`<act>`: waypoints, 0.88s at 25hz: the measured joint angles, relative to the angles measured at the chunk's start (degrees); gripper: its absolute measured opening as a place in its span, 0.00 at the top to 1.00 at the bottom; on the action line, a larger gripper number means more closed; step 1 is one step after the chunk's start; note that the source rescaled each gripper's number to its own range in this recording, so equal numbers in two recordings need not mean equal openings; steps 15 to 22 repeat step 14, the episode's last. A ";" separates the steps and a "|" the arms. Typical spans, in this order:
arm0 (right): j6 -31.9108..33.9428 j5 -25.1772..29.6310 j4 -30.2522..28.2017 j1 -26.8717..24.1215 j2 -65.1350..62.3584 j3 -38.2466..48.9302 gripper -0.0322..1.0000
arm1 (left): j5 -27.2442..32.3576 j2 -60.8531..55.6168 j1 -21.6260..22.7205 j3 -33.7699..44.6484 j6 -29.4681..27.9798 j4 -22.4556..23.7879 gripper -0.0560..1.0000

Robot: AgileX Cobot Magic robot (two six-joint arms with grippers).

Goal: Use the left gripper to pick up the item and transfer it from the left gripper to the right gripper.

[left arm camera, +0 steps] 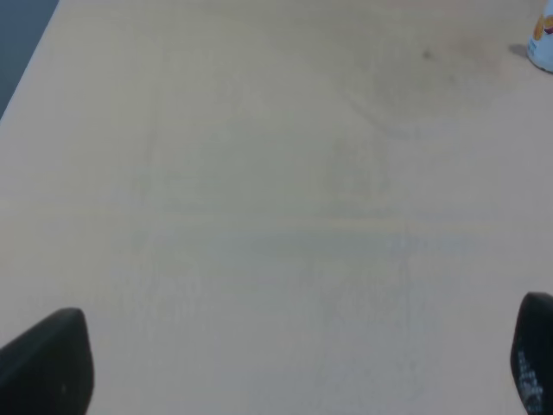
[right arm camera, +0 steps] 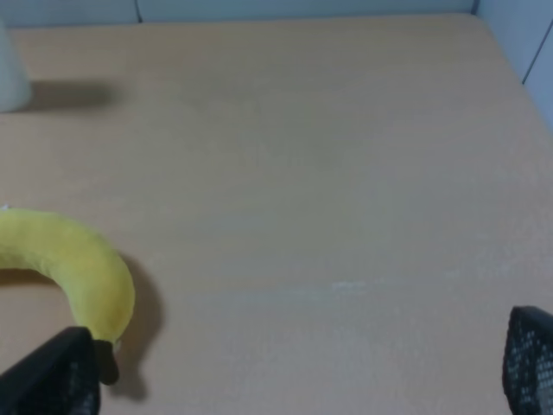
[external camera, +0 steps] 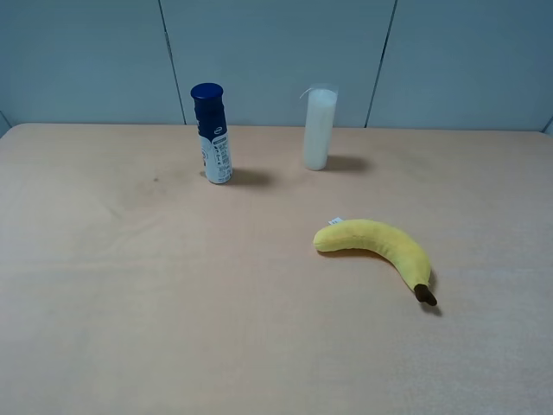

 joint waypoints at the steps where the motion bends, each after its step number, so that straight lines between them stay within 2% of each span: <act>1: 0.00 0.00 0.00 0.00 0.00 0.00 0.00 | 0.00 0.00 0.00 0.00 0.00 0.00 0.04; 22: 0.00 0.00 0.00 0.00 0.00 0.00 0.00 | 0.00 0.00 0.00 0.00 0.00 0.00 0.04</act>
